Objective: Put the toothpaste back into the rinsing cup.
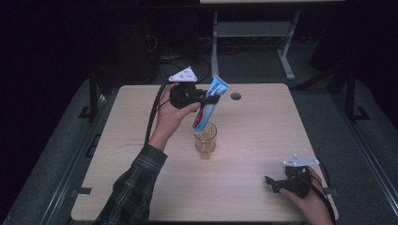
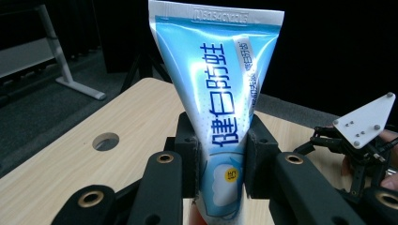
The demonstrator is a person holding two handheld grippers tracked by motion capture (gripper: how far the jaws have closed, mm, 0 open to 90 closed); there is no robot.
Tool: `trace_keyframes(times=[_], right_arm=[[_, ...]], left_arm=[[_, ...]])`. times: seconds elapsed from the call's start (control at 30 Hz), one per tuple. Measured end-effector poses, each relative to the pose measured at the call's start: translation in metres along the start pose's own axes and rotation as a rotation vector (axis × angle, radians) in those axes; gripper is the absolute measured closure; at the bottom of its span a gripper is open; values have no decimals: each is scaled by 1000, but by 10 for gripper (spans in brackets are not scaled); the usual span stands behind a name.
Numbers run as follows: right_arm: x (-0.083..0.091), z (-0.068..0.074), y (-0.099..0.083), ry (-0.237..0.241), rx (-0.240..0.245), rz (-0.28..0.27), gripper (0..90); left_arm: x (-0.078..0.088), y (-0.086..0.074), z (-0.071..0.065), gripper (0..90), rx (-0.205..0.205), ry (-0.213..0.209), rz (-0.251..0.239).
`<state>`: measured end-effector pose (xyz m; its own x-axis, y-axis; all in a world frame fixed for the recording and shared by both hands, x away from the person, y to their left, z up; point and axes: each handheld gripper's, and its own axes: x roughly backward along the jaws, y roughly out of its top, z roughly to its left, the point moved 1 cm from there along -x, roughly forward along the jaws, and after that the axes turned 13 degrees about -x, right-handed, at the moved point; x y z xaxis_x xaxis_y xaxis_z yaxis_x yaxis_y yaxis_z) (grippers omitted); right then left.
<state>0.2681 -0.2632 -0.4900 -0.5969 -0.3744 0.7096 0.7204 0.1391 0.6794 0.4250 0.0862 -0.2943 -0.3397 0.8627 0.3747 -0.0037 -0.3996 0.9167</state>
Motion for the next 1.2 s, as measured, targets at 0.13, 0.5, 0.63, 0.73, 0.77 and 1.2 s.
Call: trace_keyframes(times=[0.13,0.5,0.63,0.73,0.77,1.2], right_arm=[[0,0,0,1,1,1,18],[1,0,0,3,3,1,18],[1,0,-1,5,3,2,18],[1,0,-1,5,2,2,18],[1,0,-1,5,2,2,18],[1,0,-1,7,2,3,18]], left_arm=[[-5,-2,0,711,-6,-2,6],[-16,-12,-2,710,2,-9,11],[-18,-18,-2,709,9,-13,17],[-20,-24,-2,708,14,-15,22],[-21,-26,-2,708,17,-14,21],[-23,-45,-2,706,38,-17,29]])
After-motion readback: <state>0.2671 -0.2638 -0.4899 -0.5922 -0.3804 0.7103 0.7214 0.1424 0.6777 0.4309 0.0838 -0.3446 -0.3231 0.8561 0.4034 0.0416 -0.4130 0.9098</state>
